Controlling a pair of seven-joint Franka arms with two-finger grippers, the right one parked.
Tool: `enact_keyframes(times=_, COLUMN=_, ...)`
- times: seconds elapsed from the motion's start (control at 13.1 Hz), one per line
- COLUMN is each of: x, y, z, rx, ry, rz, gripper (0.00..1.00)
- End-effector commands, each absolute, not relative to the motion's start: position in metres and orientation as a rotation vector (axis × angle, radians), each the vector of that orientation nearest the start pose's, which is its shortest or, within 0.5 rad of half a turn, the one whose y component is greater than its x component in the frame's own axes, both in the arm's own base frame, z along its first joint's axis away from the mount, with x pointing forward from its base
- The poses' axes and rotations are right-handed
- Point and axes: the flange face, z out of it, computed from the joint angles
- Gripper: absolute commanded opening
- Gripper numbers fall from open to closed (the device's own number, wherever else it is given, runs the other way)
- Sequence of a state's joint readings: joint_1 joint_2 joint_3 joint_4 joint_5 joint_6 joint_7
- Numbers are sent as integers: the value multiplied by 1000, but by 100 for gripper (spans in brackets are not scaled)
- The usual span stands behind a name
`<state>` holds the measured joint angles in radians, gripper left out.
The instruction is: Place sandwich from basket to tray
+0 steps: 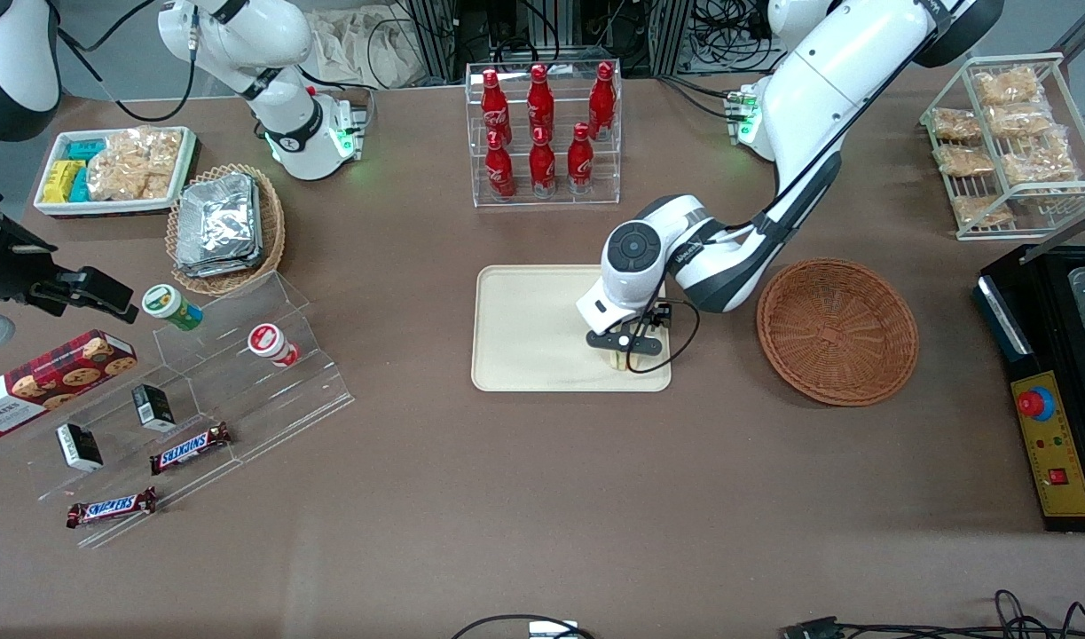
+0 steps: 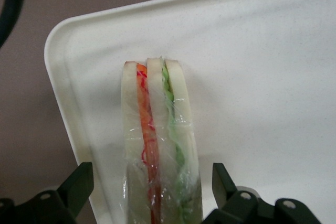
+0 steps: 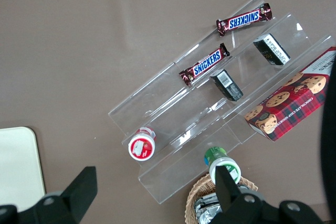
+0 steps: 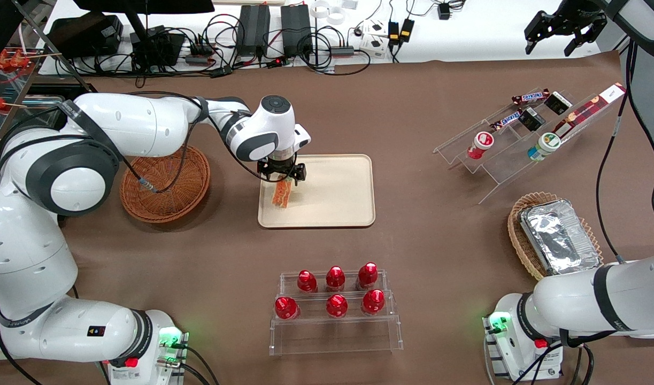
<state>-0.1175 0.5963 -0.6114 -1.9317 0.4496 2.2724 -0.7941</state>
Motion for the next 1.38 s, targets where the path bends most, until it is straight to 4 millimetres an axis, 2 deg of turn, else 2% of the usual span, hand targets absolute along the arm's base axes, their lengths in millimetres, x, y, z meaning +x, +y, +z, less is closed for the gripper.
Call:
enact_keyframes(times=0.0, x=472, y=-386, z=226, rx=-3050, ry=267, rz=88, gripper=100)
enact_keyframes(times=0.15, x=486, y=-384, z=264, rx=-3011, ry=206, rz=106, gripper=100)
enact_keyframes(times=0.31, x=501, y=-385, z=336, rx=-3018, ry=122, rz=131, gripper=100)
enact_keyframes(times=0.46, x=500, y=-376, z=427, rx=-3065, ry=118, rz=115, gripper=100)
enact_keyframes(times=0.61, x=510, y=-320, z=500, rx=-3074, ry=31, rz=88, gripper=100)
enact_keyframes(times=0.69, x=505, y=-299, z=529, rx=-3081, ry=75, rz=71, gripper=100)
enact_keyframes(times=0.84, x=501, y=-246, z=569, rx=-3065, ry=50, rz=68, gripper=100)
enact_keyframes(times=0.92, x=495, y=-228, z=577, rx=-3051, ry=40, rz=72, gripper=100)
enact_keyframes(times=0.99, x=490, y=-202, z=579, rx=-3045, ry=2, rz=58, gripper=100)
enact_keyframes(times=1.3, x=482, y=-133, z=588, rx=-3052, ry=32, rz=59, gripper=100)
